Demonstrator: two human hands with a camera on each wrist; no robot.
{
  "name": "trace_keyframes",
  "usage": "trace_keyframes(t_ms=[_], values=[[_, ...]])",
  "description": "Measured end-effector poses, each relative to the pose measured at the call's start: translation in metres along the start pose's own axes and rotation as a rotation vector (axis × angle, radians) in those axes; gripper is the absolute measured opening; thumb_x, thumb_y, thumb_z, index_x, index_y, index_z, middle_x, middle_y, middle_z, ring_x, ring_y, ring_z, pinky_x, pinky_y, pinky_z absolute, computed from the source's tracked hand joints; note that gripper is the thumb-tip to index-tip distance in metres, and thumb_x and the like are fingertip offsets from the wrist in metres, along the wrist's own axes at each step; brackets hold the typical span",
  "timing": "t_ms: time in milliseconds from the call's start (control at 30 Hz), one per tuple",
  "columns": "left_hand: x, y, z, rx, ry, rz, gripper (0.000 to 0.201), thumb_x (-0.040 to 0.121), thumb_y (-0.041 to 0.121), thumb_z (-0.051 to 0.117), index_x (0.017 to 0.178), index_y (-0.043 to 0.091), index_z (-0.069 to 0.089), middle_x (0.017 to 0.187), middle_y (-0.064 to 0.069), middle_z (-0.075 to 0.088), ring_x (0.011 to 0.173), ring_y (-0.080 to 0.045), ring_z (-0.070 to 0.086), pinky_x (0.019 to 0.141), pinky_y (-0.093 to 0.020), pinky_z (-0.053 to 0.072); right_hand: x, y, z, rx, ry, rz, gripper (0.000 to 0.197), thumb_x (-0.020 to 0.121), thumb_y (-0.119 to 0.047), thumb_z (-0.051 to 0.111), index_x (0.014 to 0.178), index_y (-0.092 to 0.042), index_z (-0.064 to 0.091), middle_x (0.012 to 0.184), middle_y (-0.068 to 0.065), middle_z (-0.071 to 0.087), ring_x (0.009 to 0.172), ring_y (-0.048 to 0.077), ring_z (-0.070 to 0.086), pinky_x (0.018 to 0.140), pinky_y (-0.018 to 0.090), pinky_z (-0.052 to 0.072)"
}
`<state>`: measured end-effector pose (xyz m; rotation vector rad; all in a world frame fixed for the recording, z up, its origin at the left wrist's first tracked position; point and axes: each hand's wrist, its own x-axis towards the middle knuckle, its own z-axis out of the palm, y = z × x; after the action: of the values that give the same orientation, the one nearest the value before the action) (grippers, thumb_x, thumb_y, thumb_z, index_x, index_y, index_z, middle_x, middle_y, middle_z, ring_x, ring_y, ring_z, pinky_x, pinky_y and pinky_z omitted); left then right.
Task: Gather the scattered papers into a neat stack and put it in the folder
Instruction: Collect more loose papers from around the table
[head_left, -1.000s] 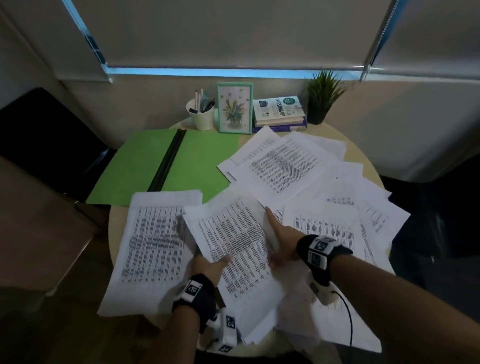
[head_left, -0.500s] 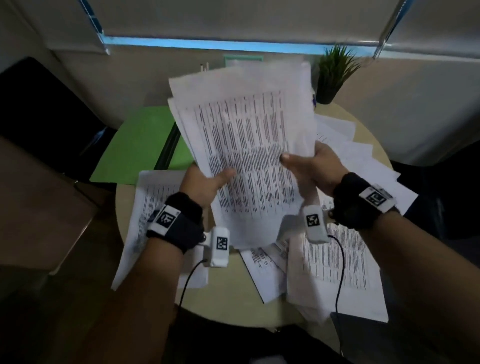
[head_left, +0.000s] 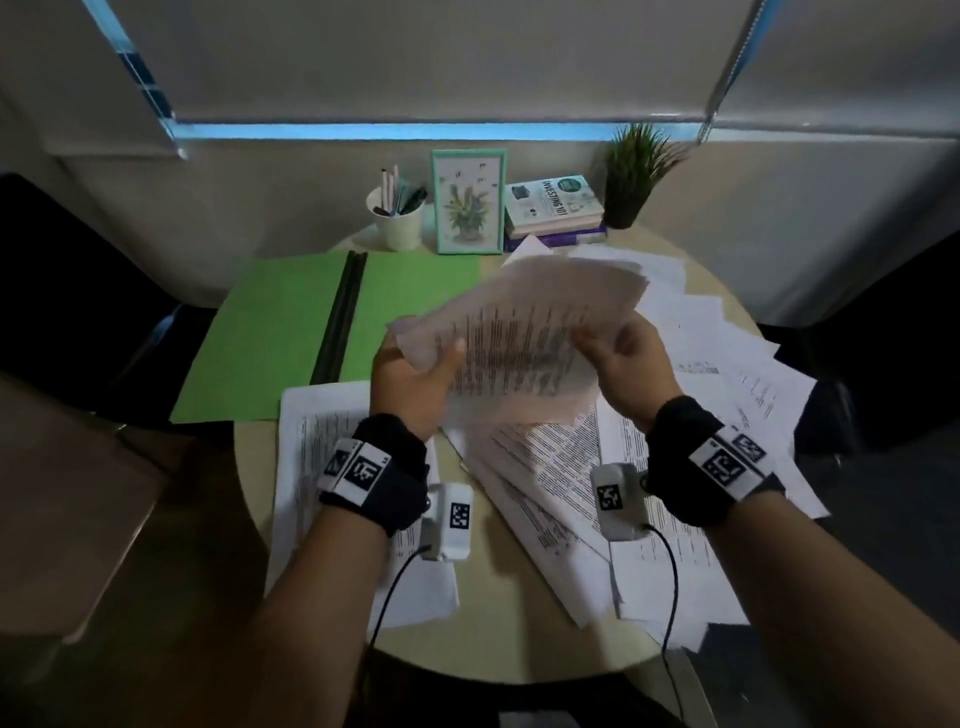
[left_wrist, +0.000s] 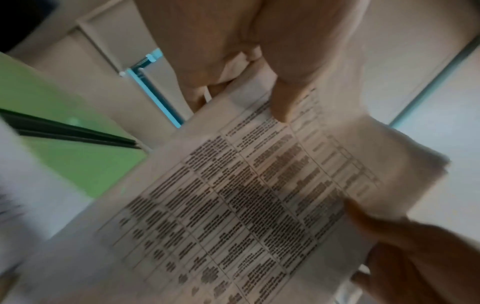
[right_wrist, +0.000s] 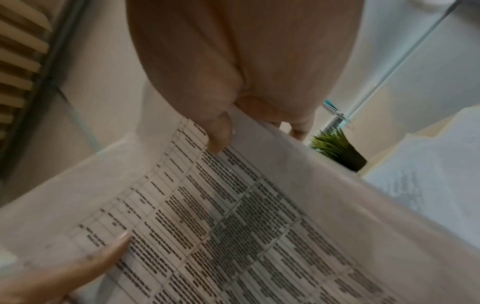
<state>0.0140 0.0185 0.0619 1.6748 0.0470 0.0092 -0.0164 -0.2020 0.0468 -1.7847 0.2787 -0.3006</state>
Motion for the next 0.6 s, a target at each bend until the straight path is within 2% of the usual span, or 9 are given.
trace_keyframes(t_ms=[67, 133, 233, 300, 367, 433, 467, 533, 600], values=[[0.004, 0.010, 0.001, -0.018, 0.024, 0.014, 0.028, 0.089, 0.018, 0.067, 0.115, 0.011, 0.059, 0.097, 0.009, 0.065, 0.090, -0.003, 0.063, 0.069, -0.010, 0.048, 0.000, -0.020, 0.008, -0.018, 0.057, -0.065, 0.015, 0.094, -0.011, 0.061, 0.108, -0.018, 0.060, 0.104, 0.003, 0.069, 0.099, 0.020, 0.065, 0.086, 0.031, 0.053], [0.008, 0.020, -0.002, -0.008, 0.058, 0.078, 0.027, 0.091, 0.019, 0.064, 0.117, 0.014, 0.059, 0.097, 0.011, 0.065, 0.089, -0.003, 0.062, 0.066, -0.006, 0.048, -0.001, -0.039, 0.010, -0.003, 0.126, -0.141, 0.015, 0.095, -0.011, 0.059, 0.110, -0.016, 0.059, 0.104, 0.002, 0.068, 0.096, 0.015, 0.064, 0.080, 0.021, 0.052], [0.010, 0.023, -0.010, -0.019, 0.040, 0.164, 0.026, 0.089, 0.015, 0.066, 0.115, 0.013, 0.059, 0.096, 0.011, 0.067, 0.081, 0.010, 0.062, 0.065, -0.002, 0.047, -0.008, -0.045, 0.013, 0.014, 0.200, -0.208, 0.019, 0.093, -0.011, 0.062, 0.111, -0.010, 0.059, 0.102, 0.003, 0.068, 0.092, 0.009, 0.065, 0.075, 0.018, 0.052], [0.012, 0.009, -0.015, -0.008, -0.002, 0.139, 0.029, 0.085, 0.013, 0.070, 0.112, 0.012, 0.061, 0.095, 0.012, 0.068, 0.079, 0.013, 0.063, 0.070, -0.010, 0.053, -0.017, -0.029, 0.019, 0.034, 0.209, -0.138, 0.026, 0.089, -0.008, 0.068, 0.112, -0.009, 0.058, 0.101, 0.001, 0.068, 0.086, -0.004, 0.065, 0.073, 0.013, 0.051], [0.015, -0.010, -0.017, 0.057, -0.063, 0.081, 0.031, 0.084, 0.017, 0.072, 0.113, 0.015, 0.062, 0.100, 0.010, 0.069, 0.089, 0.004, 0.065, 0.079, -0.022, 0.056, -0.023, -0.007, 0.028, -0.011, 0.186, -0.027, 0.030, 0.085, -0.007, 0.072, 0.113, -0.007, 0.060, 0.102, 0.001, 0.069, 0.081, -0.009, 0.063, 0.073, 0.016, 0.052], [0.019, -0.021, -0.017, 0.163, -0.101, 0.044, 0.018, 0.089, 0.024, 0.067, 0.106, 0.024, 0.062, 0.101, 0.005, 0.068, 0.093, -0.010, 0.064, 0.084, -0.031, 0.055, -0.025, 0.006, 0.033, -0.071, 0.173, 0.051, 0.030, 0.086, -0.007, 0.070, 0.114, -0.004, 0.061, 0.103, 0.003, 0.068, 0.082, 0.001, 0.064, 0.078, 0.022, 0.055], [0.022, -0.020, -0.016, 0.179, -0.089, 0.045, 0.015, 0.090, 0.025, 0.065, 0.105, 0.024, 0.061, 0.101, 0.002, 0.067, 0.092, -0.015, 0.063, 0.083, -0.032, 0.053, -0.022, 0.006, 0.035, -0.073, 0.183, 0.063, 0.029, 0.087, -0.007, 0.069, 0.115, -0.003, 0.061, 0.103, 0.003, 0.067, 0.085, 0.008, 0.064, 0.079, 0.020, 0.055], [0.029, -0.013, -0.015, 0.147, -0.051, 0.087, 0.026, 0.092, 0.024, 0.062, 0.116, 0.015, 0.062, 0.104, 0.000, 0.068, 0.094, -0.015, 0.063, 0.081, -0.027, 0.050, -0.014, -0.004, 0.035, -0.037, 0.222, 0.032, 0.028, 0.088, -0.006, 0.067, 0.115, -0.006, 0.060, 0.104, 0.003, 0.067, 0.091, 0.016, 0.064, 0.077, 0.016, 0.054], [0.033, -0.005, -0.016, 0.138, -0.025, 0.129, 0.034, 0.092, 0.028, 0.062, 0.121, 0.010, 0.062, 0.106, 0.001, 0.069, 0.094, -0.012, 0.065, 0.079, -0.023, 0.050, -0.007, -0.017, 0.033, 0.008, 0.259, -0.039, 0.030, 0.088, -0.004, 0.065, 0.117, -0.007, 0.059, 0.106, 0.004, 0.068, 0.094, 0.014, 0.065, 0.080, 0.019, 0.054]])
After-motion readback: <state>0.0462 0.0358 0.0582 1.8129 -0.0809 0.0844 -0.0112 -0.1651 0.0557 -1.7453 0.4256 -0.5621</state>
